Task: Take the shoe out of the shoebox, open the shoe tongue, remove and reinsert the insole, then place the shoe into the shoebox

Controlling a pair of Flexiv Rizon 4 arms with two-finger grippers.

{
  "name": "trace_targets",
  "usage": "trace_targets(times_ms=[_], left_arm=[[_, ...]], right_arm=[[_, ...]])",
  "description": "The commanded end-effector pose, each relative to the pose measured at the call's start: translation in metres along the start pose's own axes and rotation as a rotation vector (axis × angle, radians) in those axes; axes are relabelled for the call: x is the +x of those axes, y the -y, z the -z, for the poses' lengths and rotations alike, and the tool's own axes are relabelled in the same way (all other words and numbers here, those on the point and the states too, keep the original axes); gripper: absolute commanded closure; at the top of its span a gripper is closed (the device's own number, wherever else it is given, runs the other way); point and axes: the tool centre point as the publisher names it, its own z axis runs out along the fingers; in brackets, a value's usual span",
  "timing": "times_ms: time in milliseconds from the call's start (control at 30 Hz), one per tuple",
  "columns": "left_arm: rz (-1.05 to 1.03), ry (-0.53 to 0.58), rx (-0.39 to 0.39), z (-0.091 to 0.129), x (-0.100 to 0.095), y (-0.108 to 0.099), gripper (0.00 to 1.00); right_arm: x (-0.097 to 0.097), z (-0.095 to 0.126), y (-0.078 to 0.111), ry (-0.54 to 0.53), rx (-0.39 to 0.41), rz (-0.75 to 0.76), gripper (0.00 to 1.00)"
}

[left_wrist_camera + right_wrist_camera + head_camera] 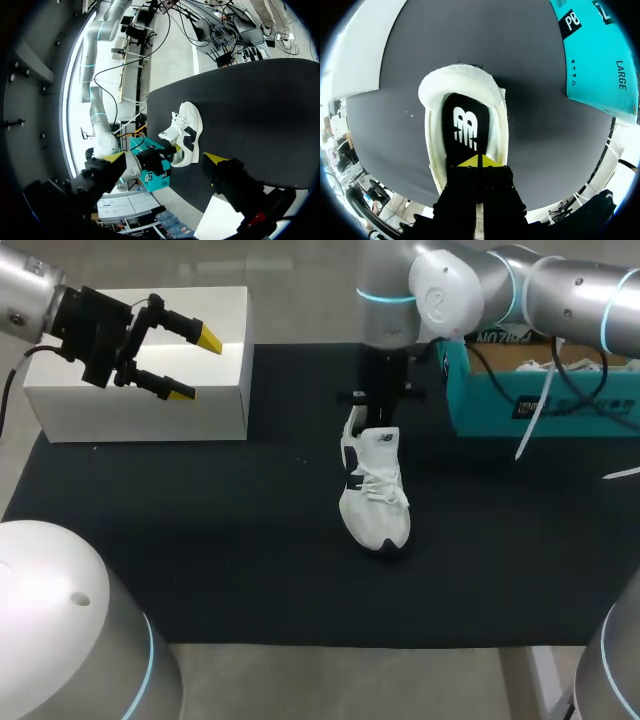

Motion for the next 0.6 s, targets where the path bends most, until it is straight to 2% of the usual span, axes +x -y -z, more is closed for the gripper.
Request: trace_targets(times_ms=[33,433,467,500,567,600], left_arm=[[0.000,-0.005,0.002,0.000,-0.001,-0.001,0.00],[0.000,-0.005,0.002,0.000,-0.001,-0.001,0.00],[0.000,-0.005,0.002,0.000,-0.001,-0.001,0.00],[0.000,-0.005,0.002,0.000,-0.001,-0.001,0.00],[0.000,-0.005,0.002,0.000,-0.001,-0.001,0.00],[0.000,-0.005,0.002,0.000,-0.001,-0.001,0.00]], right_arm=[[0.011,0.000,-0.009,0.015,0.053,-0.012,1.00],[0.011,0.003,0.000,0.016,0.040,-0.032,1.00],[0.010,0.004,0.001,0.018,0.041,-0.034,0.95],[0.010,0.006,0.003,0.019,0.041,-0.035,0.78],[0.010,0.007,0.006,0.023,0.043,-0.036,0.68],[0.009,0.007,0.006,0.024,0.043,-0.037,0.67]])
